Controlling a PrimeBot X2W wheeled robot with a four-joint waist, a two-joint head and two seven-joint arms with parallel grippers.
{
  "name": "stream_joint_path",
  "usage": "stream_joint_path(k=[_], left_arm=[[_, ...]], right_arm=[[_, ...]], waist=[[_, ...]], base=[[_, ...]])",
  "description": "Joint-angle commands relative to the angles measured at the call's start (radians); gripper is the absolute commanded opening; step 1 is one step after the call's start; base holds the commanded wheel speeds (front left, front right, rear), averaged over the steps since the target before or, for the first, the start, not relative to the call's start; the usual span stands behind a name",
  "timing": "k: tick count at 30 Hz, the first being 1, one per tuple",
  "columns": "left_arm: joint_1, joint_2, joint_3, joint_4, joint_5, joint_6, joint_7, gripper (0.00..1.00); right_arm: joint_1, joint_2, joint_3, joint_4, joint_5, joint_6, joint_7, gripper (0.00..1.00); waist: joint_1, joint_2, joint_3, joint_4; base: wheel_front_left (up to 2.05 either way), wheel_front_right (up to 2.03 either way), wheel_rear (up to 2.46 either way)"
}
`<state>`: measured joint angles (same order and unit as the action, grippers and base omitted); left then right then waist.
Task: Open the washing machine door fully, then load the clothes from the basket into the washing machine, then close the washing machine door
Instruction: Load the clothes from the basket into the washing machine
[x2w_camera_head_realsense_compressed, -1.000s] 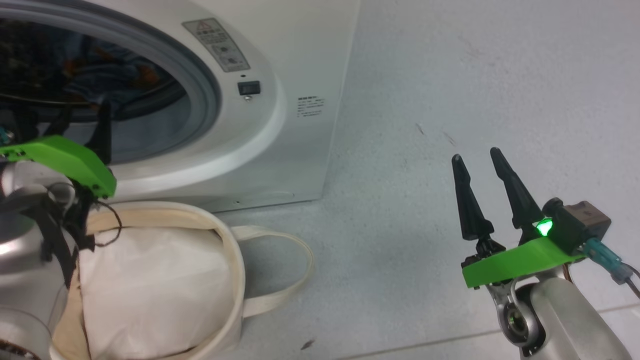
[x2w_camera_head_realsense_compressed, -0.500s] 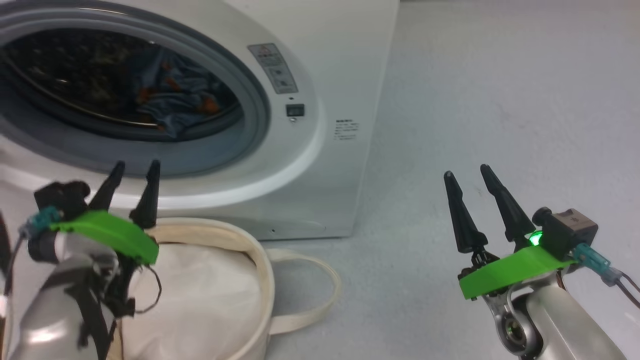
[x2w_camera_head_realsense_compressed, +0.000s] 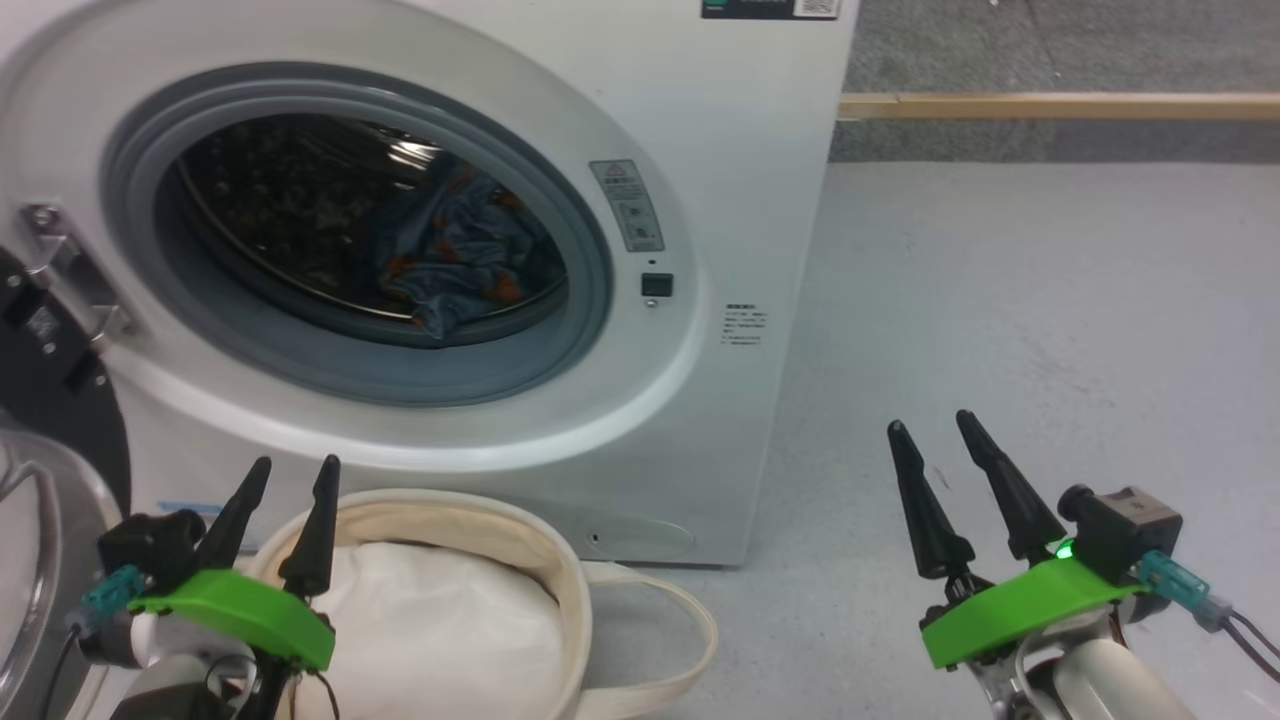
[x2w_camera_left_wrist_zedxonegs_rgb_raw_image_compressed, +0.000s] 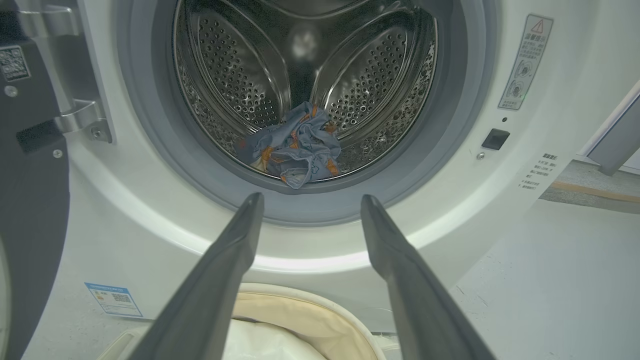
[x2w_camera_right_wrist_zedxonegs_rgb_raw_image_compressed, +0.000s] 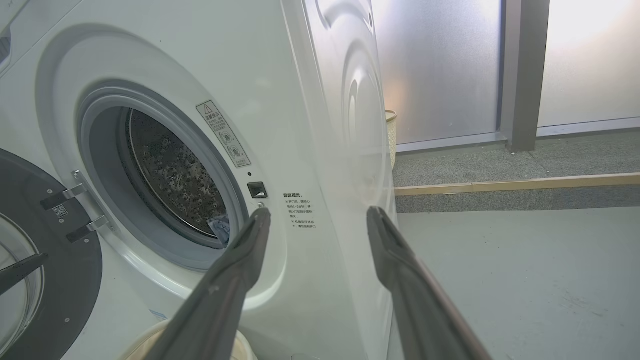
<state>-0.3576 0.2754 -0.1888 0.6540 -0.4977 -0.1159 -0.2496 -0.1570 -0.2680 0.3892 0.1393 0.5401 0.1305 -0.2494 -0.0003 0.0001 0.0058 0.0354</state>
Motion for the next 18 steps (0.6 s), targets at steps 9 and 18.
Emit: stream_joint_path(k=[9, 18], left_arm=[[0.017, 0.017, 0.074, -0.100, 0.048, -0.010, -0.012, 1.00], [0.023, 0.007, 0.117, -0.108, 0.061, -0.012, -0.012, 1.00]], right_arm=[[0.008, -0.021, -0.023, -0.026, 0.001, 0.000, -0.012, 1.00], [0.008, -0.037, -0.068, -0.014, -0.018, 0.000, -0.012, 1.00]], waist=[[0.0003, -0.0001, -0.013, 0.049], [0.0003, -0.0001, -0.019, 0.053]], base=[[0.00, 0.00, 0.00], [0.00, 0.00, 0.00]])
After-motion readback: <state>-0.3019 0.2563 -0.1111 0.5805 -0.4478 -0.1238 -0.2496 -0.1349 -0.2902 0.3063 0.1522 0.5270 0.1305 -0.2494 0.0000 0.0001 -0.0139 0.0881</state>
